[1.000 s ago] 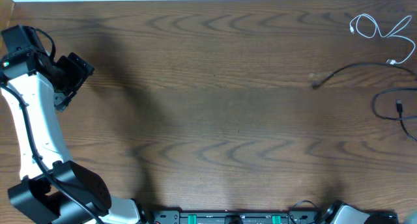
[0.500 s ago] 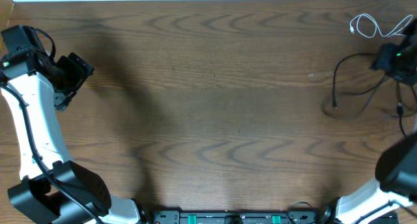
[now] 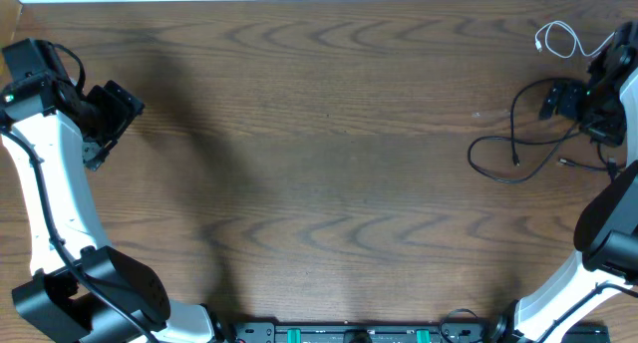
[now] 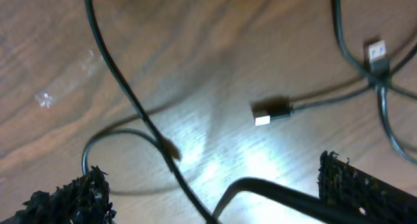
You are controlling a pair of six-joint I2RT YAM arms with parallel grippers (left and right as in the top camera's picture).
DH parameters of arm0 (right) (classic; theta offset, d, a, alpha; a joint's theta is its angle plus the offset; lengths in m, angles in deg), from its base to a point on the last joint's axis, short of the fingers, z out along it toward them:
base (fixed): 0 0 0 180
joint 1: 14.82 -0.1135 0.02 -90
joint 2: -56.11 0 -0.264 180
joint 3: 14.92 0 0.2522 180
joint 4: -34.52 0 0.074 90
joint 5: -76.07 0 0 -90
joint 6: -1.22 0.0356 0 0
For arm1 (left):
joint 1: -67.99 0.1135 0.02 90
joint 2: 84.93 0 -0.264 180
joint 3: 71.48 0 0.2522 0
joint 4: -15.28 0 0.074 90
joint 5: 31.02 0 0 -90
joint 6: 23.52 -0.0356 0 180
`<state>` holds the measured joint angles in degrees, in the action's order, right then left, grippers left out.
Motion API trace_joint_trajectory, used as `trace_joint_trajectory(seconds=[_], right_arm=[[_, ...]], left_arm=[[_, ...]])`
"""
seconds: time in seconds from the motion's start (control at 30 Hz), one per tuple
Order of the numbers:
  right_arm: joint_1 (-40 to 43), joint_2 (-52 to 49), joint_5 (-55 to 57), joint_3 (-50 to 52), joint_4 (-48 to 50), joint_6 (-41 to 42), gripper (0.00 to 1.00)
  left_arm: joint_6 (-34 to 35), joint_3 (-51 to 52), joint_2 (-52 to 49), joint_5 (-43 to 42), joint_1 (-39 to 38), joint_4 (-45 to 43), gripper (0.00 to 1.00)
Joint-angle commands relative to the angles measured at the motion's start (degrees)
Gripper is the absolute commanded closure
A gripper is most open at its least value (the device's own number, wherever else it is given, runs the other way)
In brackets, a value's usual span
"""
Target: Untangle cables
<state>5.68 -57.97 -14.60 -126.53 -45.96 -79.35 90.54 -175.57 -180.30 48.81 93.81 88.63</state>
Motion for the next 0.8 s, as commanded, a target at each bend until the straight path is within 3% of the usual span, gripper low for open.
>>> trace_joint_trajectory(seconds=[0.0,0.23,0.57,0.77], right_arm=[[0.0,1.4,-5.4,-1.7,-2.2,0.5,0.01],[0.5,2.6,-2.9,-13.1,-15.5,0.5,0.01],[0.4,13.0,-2.0,-20.7,-21.2,-2.8,0.01],[-0.1,16.9,-15.5,-20.6,-21.4,-11.7,0.06]], left_arm=[[0.3,0.1,-0.3,0.3,0.1,0.1,0.1],[0.3,0.1,-0.4,0.3,0.1,0.1,0.1],[0.3,0.1,-0.4,0.3,0.1,0.1,0.1],[0.0,0.1,-0.4,-2.0,0.1,0.2,0.1]])
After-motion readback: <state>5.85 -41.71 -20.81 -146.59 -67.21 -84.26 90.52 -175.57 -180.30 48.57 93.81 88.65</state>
